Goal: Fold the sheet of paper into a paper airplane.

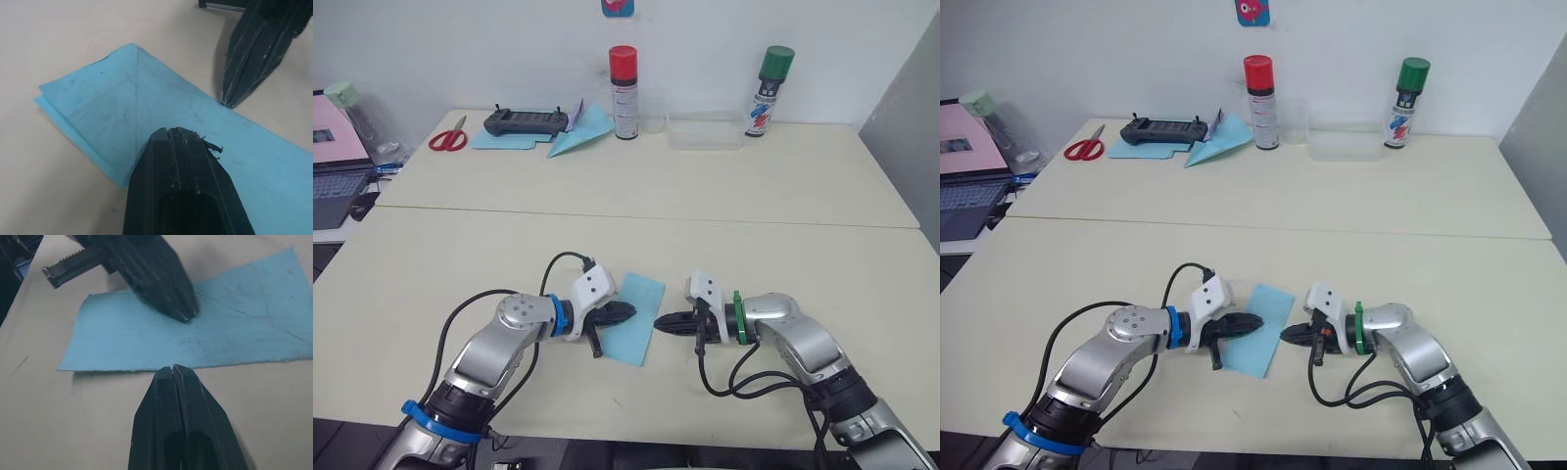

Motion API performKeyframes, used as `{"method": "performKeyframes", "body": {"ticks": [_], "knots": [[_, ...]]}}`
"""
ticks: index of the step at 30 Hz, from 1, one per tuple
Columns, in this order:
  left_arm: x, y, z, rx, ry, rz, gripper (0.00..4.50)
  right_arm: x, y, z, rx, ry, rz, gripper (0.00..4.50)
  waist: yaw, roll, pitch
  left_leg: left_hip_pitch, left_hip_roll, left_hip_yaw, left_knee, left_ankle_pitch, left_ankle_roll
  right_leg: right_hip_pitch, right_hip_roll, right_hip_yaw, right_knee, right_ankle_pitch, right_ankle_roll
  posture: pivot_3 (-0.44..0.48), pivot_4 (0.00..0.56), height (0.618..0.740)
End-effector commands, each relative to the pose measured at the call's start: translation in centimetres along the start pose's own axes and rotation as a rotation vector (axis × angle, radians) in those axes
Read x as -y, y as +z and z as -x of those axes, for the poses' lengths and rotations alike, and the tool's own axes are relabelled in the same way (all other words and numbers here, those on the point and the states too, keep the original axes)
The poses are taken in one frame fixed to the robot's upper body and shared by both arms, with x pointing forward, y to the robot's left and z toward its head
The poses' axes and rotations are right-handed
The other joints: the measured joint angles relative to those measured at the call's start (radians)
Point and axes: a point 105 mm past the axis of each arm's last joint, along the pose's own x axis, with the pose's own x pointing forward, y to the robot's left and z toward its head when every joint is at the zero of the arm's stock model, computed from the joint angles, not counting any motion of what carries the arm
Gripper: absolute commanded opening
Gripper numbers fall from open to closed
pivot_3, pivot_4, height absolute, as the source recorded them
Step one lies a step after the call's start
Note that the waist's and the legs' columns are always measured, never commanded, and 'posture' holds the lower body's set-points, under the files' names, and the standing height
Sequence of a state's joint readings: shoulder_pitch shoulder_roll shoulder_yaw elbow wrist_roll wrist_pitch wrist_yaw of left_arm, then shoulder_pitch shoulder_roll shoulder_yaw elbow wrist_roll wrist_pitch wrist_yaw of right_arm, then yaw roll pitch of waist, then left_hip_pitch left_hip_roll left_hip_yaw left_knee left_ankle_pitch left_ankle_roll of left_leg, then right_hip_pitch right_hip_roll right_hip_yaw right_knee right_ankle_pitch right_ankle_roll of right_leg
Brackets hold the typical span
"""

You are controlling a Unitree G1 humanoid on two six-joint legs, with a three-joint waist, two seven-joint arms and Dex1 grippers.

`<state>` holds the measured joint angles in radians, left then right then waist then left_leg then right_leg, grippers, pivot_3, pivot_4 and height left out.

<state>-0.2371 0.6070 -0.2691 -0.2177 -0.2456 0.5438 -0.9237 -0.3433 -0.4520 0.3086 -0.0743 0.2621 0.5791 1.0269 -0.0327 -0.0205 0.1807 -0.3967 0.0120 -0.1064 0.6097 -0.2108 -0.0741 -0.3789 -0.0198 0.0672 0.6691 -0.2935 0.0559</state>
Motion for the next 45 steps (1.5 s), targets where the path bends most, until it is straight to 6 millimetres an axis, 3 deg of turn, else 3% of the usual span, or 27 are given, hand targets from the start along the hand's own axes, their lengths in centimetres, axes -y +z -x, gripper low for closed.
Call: {"method": "performKeyframes", "body": {"ticks": [1, 4, 8, 18, 28, 37, 45], "knots": [[1.5, -1.7, -0.3, -0.066, -0.07, 0.057, 0.0, 0.3, 1.4, 0.6, 0.068, -0.035, -0.032, 0.02, 0.0, 0.0, 0.0, 0.0, 0.0, 0.0, 0.0, 0.0, 0.0, 0.0, 0.0, 0.0, -0.001, 0.0, 0.0, 0.0, 0.15, 0.74], [1.3, -1.6, -0.5, -0.066, -0.064, 0.057, 0.0, -0.3, 1.7, -0.4, 0.118, -0.029, -0.087, 0.02, -0.001, 0.0, 0.0, 0.0, 0.0, 0.0, -0.001, 0.0, 0.0, 0.0, 0.0, 0.0, -0.002, 0.0, 0.0, 0.0, 0.15, 0.74], [0.8, -1.5, -0.6, -0.071, -0.053, 0.056, 0.0, -1.3, 0.2, -1.7, 0.068, -0.002, -0.094, 0.02, 0.001, 0.0, 0.0, -0.001, 0.0, -0.001, -0.001, 0.0, 0.0, 0.001, 0.0, -0.002, -0.004, 0.001, 0.001, 0.0, 0.15, 0.74], [0.3, -1.9, -0.3, -0.087, -0.034, 0.064, 0.0, -4.6, -3.3, -2.2, -0.099, 0.179, -0.106, 0.02, 0.001, 0.0, -0.002, 0.002, -0.001, -0.002, -0.001, 0.0, 0.0, 0.005, -0.001, -0.002, -0.006, 0.001, 0.001, 0.0, 0.15, 0.74], [0.8, -2.3, 0.1, -0.09, -0.022, 0.093, 0.0, -5.5, -3.0, -3.4, -0.091, 0.242, -0.113, 0.02, -0.002, -0.005, -0.009, 0.004, 0.0, -0.002, -0.001, 0.0, 0.0, 0.006, 0.0, -0.002, -0.006, 0.001, 0.001, 0.0, 0.15, 0.74], [1.1, -2.6, 0.5, -0.098, -0.012, 0.107, 0.0, -8.0, -3.7, -2.8, -0.11, 0.39, -0.282, 0.02, -0.002, -0.007, -0.013, 0.004, 0.001, -0.002, -0.002, -0.001, -0.001, 0.006, 0.0, -0.003, -0.006, 0.0, -0.001, 0.0, 0.15, 0.74], [1.0, -2.6, 0.6, -0.1, -0.006, 0.106, 0.0, -8.2, -3.7, -2.2, -0.116, 0.426, -0.316, 0.02, -0.002, -0.007, -0.016, 0.004, 0.002, -0.002, -0.003, -0.002, -0.001, 0.006, 0.001, -0.003, -0.006, -0.002, -0.001, 0.0, 0.15, 0.74]]}}
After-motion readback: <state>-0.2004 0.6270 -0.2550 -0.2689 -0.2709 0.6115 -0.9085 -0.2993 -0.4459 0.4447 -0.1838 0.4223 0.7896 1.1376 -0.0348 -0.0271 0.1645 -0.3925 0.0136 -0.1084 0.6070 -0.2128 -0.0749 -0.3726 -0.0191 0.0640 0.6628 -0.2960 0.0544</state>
